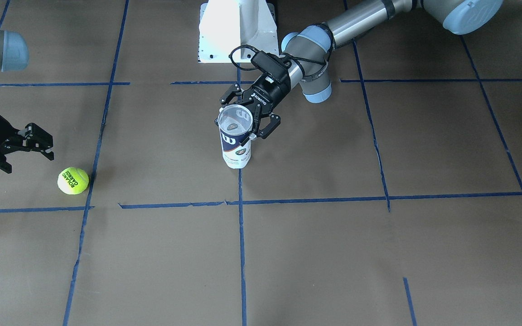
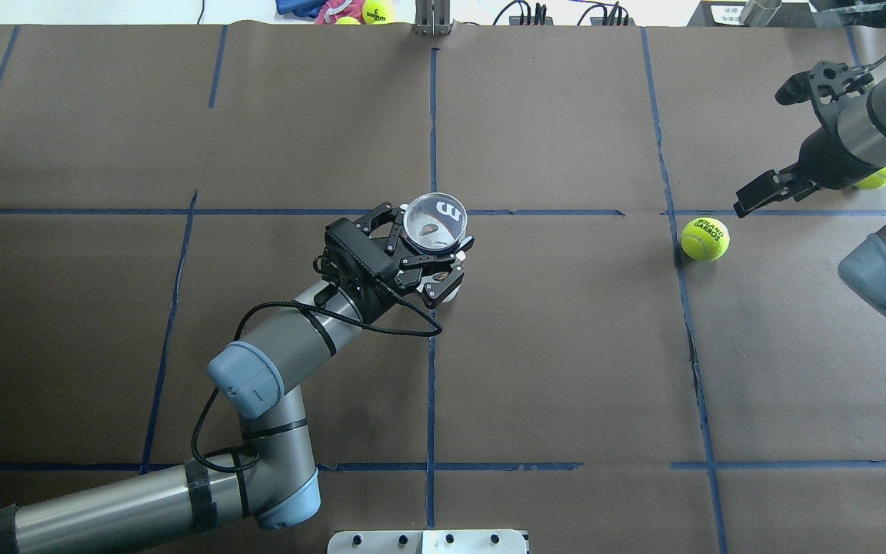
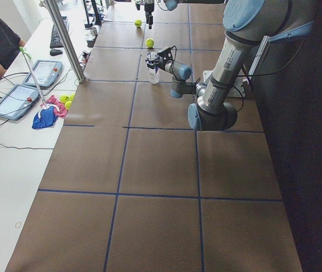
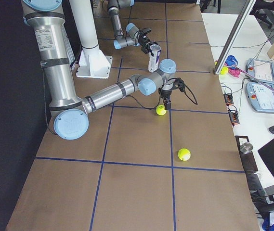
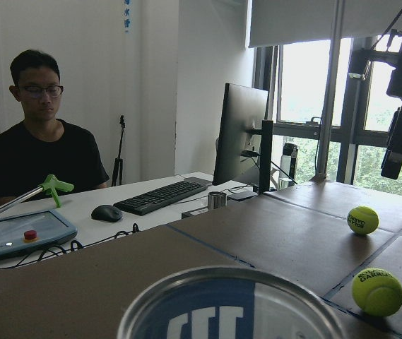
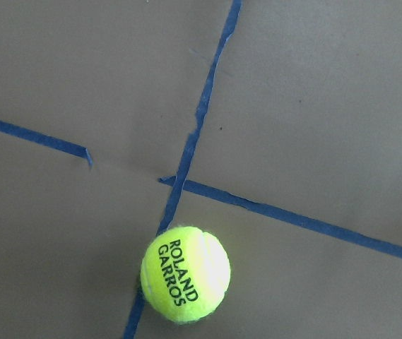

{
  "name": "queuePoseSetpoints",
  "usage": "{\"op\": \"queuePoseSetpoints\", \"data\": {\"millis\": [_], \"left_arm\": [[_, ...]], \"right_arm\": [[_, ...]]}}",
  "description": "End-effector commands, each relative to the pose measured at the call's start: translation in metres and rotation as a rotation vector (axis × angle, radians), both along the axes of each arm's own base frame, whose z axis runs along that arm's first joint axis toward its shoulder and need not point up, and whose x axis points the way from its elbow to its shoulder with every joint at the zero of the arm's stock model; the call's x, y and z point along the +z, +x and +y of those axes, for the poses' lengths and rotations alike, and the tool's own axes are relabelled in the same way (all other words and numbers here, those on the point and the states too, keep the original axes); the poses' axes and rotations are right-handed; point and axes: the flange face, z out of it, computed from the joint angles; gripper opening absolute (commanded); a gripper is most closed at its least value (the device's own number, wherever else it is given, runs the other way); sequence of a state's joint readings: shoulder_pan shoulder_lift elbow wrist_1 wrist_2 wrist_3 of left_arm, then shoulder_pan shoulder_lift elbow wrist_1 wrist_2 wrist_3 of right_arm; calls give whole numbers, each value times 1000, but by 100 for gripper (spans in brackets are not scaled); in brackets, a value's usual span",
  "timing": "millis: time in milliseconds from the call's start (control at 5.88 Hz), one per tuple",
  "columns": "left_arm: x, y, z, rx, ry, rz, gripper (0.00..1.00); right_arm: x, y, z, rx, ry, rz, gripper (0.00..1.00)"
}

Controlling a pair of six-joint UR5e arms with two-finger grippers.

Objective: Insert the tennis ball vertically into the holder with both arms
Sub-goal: 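Hold the can with the left gripper while the right gripper grasps the nearer tennis ball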

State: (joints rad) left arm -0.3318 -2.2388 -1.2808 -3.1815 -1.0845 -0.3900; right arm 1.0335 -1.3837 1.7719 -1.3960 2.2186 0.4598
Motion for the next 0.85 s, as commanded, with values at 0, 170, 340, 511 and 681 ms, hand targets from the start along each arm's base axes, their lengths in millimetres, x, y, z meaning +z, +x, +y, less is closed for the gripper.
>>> {"op": "queuePoseSetpoints", "data": {"millis": [0,170,340,511,681], "left_arm": [[0,0,0,2,1,-1,81],[1,1,0,2,0,-2,81],[0,0,1,4,1,1,83],[1,1,0,4,0,0,84],[0,0,1,4,1,1,86]], "right_arm": [[19,-33,6,-40,-11,48,99],[13,-66,-7,-45,19,88,100],[23,-74,-6,-55,5,102,100],[28,-89,-3,-73,8,118,100],[31,-95,-1,-74,16,139,100]]}}
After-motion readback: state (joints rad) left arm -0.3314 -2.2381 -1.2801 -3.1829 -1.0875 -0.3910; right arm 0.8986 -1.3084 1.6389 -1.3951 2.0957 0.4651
